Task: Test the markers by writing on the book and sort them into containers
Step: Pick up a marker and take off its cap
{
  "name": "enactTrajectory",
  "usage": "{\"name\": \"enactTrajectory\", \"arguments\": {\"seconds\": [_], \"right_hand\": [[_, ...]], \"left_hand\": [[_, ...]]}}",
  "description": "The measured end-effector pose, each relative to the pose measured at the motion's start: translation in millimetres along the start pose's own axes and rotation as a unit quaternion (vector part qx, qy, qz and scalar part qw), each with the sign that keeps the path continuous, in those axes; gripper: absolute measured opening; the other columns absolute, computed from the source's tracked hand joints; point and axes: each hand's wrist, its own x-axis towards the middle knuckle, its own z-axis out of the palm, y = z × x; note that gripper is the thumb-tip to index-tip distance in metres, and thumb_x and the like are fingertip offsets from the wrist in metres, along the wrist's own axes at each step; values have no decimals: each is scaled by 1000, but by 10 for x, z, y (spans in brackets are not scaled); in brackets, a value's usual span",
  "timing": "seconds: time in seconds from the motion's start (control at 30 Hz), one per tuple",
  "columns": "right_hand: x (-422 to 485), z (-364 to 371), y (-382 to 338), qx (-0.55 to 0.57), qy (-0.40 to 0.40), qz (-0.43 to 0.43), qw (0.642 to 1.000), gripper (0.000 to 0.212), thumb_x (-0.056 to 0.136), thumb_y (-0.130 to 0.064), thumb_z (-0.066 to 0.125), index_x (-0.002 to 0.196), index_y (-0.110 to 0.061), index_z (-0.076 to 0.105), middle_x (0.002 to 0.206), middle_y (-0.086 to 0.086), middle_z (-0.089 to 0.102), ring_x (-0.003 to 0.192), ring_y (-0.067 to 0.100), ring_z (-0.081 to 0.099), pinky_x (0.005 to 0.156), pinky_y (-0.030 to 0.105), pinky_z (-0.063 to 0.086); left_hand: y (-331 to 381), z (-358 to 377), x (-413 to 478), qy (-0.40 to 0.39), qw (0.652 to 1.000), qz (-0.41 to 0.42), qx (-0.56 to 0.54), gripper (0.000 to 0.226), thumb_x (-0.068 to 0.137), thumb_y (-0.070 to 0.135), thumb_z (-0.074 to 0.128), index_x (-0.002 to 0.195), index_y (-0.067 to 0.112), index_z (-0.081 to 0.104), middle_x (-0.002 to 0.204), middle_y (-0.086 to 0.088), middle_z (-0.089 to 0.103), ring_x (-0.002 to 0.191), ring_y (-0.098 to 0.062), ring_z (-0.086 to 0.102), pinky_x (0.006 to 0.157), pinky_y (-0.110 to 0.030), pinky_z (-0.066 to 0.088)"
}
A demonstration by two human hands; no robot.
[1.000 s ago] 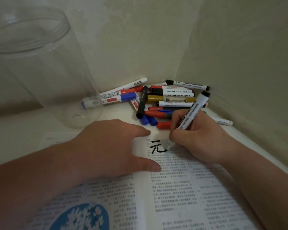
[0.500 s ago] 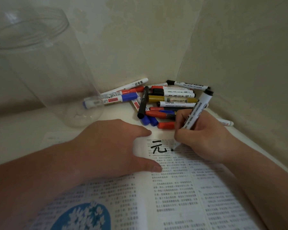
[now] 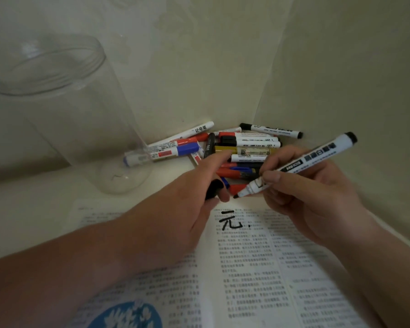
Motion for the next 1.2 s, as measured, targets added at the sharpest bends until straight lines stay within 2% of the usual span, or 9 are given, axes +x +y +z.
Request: {"name": "enactTrajectory", "arguments": {"seconds": [0.1,0.23,0.33,0.47,0.63,0.7,0.8,1.1,1.2], "right_hand": [[-15,38,2,10,16,-4,1000,8,71,-16,73,77,-12,69,55,3,53,46,17,36,45,23,29],[-16,60,-9,13,19,-16,1000,29,68,-29,86,81,-11,68,57,8,50,48,18,37,46,23,31],[-35,88,-17,-13,13,-16,1000,27,68,-25,86,83,-13,67,59,4,55,47,17,38,44,22,33],[-70,159,-10,-80,-5,-30,996,16,78,-8,80,80,-12,64,62,-4,60,49,6,51,48,15,42],[-78,174,-63,-146,24,-27,989,22,75,-34,84,81,-16,72,65,2,65,51,7,55,48,17,44],[-70,177,-68,-145,42,-20,988,30,75,-41,82,83,-14,72,68,12,67,49,19,56,44,26,46],[-74,225,-76,-146,70,-16,987,25,81,-31,76,82,-6,71,65,13,67,45,30,54,42,30,44],[-117,428,-126,-209,127,25,969,32,86,-29,72,75,1,70,45,7,57,31,15,46,36,21,36],[-106,477,-147,-202,143,31,968,21,83,-30,73,73,-12,72,52,9,63,36,18,50,36,24,41]], "left_hand": [[-131,-17,-27,-23,995,45,81,71,100,16,57,140,53,10,112,17,65,90,23,52,77,4,33],[-196,-44,-37,-36,991,65,116,76,99,31,56,141,66,4,113,25,63,100,14,54,82,-1,35],[-195,-34,-49,-36,990,71,115,59,98,38,55,140,57,18,113,28,63,103,16,53,83,-1,36],[-165,-53,-64,-1,991,76,112,37,91,35,68,104,54,39,93,41,55,89,27,51,74,4,34],[-243,-72,-16,85,982,81,145,20,83,57,65,99,45,68,83,35,59,85,7,57,73,-6,38],[-249,-75,-2,87,976,118,162,25,91,56,59,107,41,71,77,38,52,80,10,53,72,-5,36],[-260,-79,-21,73,970,153,173,24,96,45,54,110,33,70,80,39,44,82,16,47,75,-2,32],[-319,-97,-52,136,951,188,203,19,95,41,57,98,28,70,80,32,40,73,8,45,72,-6,33],[-302,-90,-15,133,955,180,193,16,96,39,59,105,31,70,81,30,44,75,6,47,70,-9,35]]}}
